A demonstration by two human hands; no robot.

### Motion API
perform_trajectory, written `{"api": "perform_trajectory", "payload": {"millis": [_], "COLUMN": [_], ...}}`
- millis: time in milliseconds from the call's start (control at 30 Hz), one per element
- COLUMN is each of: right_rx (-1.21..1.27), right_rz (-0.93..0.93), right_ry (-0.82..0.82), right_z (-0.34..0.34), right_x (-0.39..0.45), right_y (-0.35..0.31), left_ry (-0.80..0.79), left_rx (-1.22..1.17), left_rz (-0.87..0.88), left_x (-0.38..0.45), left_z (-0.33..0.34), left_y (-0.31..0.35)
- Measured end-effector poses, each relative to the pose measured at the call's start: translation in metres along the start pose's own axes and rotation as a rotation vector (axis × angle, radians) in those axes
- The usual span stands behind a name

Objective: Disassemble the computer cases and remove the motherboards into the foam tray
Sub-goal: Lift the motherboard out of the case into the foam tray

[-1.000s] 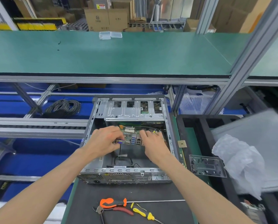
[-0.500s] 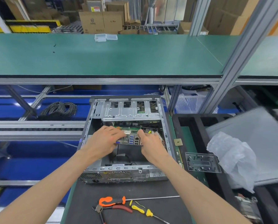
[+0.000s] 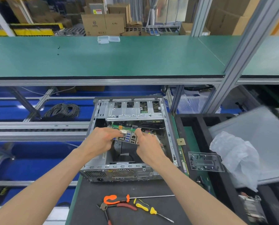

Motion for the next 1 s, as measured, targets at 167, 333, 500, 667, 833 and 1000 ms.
{"api": "perform_trajectory", "payload": {"millis": [167,333,500,667,833,1000], "right_rx": [-0.070,-0.080,-0.028,0.054,0.147,0.234], "right_rz": [-0.006,0.036,0.075,0.069,0.053,0.073], "right_ry": [0.024,0.021,0.040,0.050,0.029,0.049], "right_z": [-0.013,-0.028,-0.047,-0.076,-0.118,-0.157], "right_x": [-0.002,0.001,0.002,0.003,0.004,0.002], "right_y": [-0.005,-0.005,-0.005,-0.014,-0.025,-0.030], "left_ry": [-0.011,-0.027,-0.124,-0.136,-0.087,0.012], "left_rx": [-0.045,-0.036,-0.029,-0.057,-0.135,-0.192], "left_rz": [-0.083,-0.097,-0.134,-0.118,-0.048,-0.026], "left_x": [-0.002,0.004,0.018,0.024,0.035,0.044], "left_z": [-0.007,-0.020,-0.041,-0.077,-0.125,-0.162], "left_y": [0.004,0.011,0.015,0.025,0.038,0.049]}}
Point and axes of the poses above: each hand's wrist, its own x-axis towards the middle knuckle, its own z-axis out of the palm, y = z × x, the point moved 4 cm from there along x, towards the middle knuckle, and after that the axes turned 2 degrees about -z, right-handed, at the moved point
